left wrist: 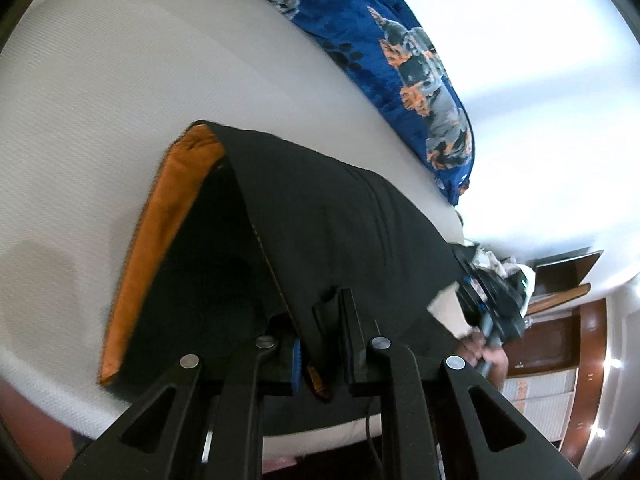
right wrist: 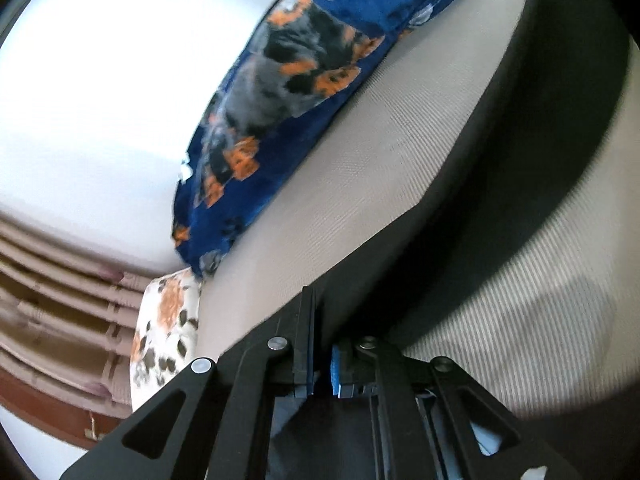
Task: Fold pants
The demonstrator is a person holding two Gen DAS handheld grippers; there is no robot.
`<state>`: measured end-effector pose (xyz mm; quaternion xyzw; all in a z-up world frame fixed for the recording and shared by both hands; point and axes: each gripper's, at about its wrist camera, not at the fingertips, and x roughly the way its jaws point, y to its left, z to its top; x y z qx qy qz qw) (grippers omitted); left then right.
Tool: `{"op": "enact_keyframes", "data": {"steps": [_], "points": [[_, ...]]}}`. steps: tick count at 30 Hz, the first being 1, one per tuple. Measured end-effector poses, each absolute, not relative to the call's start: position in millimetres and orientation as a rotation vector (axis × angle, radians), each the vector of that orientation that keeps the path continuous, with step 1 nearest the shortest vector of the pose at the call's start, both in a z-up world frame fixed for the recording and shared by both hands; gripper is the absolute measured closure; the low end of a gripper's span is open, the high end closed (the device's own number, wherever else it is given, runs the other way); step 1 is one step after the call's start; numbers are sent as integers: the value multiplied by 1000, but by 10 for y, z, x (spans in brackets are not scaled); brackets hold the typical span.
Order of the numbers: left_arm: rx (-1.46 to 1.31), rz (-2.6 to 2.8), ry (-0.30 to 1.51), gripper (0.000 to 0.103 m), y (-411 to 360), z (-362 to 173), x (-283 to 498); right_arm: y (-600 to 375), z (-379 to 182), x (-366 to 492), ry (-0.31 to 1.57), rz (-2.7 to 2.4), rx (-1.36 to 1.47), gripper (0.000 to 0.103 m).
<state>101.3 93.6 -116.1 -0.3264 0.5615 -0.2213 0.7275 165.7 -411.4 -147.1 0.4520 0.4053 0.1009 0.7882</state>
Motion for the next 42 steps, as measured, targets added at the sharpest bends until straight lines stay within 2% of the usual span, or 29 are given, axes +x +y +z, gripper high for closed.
{"op": "enact_keyframes", "data": {"steps": [3, 6, 11, 17, 27, 33, 35, 38, 39, 42], "points": [[-683, -471, 1260, 88, 1014, -1166, 944, -4007, -1369, 1064, 875, 221, 955, 96], [-656, -458, 1280, 88, 1087, -1193, 873, -3944, -1419, 822, 892, 217, 967, 96], [-622, -430, 1308, 88, 1228, -1281, 745, -3747, -1741, 254, 995, 182, 1018, 96], [-574, -396, 1308, 88, 1332, -1367, 616, -3649, -1981, 50, 1076, 137, 1058, 96], [-496, -297, 1236, 88, 1490, -1312, 608, -3518, -2062, -107, 1134, 102, 1076, 99], [-386, -165, 1066, 88, 1554, -803, 513, -3568, -2141, -124, 1123, 134, 1182, 100], [-354, -221, 1023, 88, 1348, -632, 486, -3648, -2103, -138, 1095, 151, 1214, 98], [-279, -361, 1069, 83, 803, -655, 467, -3780, -2050, -158, 1061, 145, 1223, 91], [-257, -390, 1086, 81, 668, -706, 457, -3849, -2029, -179, 1046, 137, 1231, 87], [-124, -470, 1202, 80, 110, -1081, 447, -4349, -1979, -399, 947, 45, 1281, 65]]}}
